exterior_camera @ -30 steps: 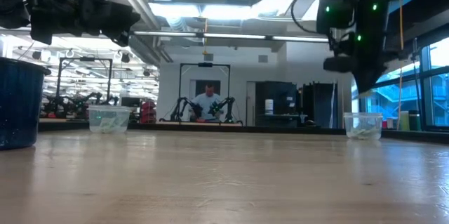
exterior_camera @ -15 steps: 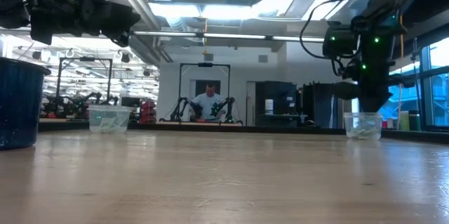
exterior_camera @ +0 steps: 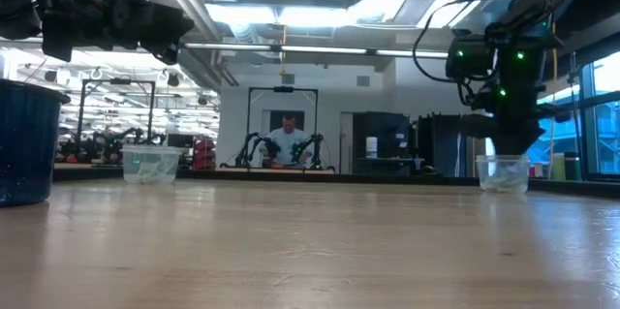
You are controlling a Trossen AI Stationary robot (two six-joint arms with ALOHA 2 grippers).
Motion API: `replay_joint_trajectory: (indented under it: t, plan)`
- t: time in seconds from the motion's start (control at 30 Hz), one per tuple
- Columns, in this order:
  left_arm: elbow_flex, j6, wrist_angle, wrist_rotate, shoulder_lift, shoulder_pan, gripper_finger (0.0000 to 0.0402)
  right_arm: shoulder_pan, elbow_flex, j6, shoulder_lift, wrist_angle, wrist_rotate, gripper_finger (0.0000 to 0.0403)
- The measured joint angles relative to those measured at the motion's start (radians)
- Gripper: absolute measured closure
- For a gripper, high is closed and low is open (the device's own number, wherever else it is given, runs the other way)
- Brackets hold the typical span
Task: Pick and place Stevia / Truvia into bins
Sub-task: Put the stevia packet into the right transparent container, then return to Home Position
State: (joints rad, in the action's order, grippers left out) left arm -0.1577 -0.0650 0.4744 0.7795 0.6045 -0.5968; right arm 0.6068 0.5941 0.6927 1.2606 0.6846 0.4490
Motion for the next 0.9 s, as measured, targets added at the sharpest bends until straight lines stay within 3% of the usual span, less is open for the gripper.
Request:
replay_joint_trajectory:
  t: [0.23, 0.5, 0.7, 0.9]
  plan:
    - [0.0, -0.011, -0.014, 0.0, 0.0, 0.0, 0.0295, -0.02, 0.144, -0.031, -0.037, 0.067, 0.002, 0.0255]
    - [0.0, -0.158, -0.064, 0.0, 0.0, 0.0, 0.0295, -0.209, 0.249, -0.179, -0.187, 0.054, -0.036, 0.0236]
    - [0.0, -0.253, -0.053, 0.006, -0.014, -0.02, 0.0295, -0.378, 0.119, -0.231, -0.344, -0.089, -0.066, 0.0235]
    - [0.0, -0.269, -0.052, 0.004, -0.076, -0.098, 0.0295, -0.422, -0.035, -0.318, -0.499, -0.344, -0.211, 0.0235]
